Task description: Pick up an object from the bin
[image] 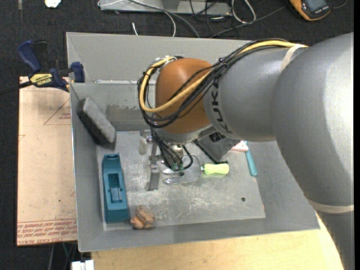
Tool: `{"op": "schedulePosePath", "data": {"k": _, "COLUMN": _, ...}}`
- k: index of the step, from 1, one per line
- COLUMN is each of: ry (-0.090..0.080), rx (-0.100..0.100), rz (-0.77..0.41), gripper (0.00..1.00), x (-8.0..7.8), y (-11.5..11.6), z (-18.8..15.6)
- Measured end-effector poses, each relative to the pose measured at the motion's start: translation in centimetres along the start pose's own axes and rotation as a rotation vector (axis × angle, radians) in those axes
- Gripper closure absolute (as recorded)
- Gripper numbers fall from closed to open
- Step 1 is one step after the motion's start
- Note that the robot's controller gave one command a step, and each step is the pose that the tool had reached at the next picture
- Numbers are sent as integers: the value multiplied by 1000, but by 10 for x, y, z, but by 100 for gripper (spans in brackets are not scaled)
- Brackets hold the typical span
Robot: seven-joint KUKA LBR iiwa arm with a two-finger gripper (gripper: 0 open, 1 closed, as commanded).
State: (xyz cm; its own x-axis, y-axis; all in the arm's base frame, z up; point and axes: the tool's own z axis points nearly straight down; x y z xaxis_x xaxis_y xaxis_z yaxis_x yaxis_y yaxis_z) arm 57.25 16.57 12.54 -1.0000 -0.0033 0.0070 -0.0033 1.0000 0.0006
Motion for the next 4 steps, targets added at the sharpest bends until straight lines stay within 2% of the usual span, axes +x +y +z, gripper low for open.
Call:
{"op": "schedulePosePath", "data": {"k": 1, "ry": -7, "rx": -1, "rz": 3, "gripper": 0, "x": -2, "y": -1, "z": -5}}
{"op": "schedulePosePath", "data": {"k": 2, "ry": -8, "rx": -2, "rz": -92, "gripper": 0, "x": -20, "y": -55, "z": 1}}
{"op": "schedulePosePath", "data": {"k": 3, "ry": -10, "rx": -5, "rz": -57, "gripper": 0, "x": -20, "y": -106, "z": 15}}
{"op": "schedulePosePath", "data": {"k": 4, "ry": -9, "rx": -2, "rz": -68, "gripper": 0, "x": 8, "y": -138, "z": -5}}
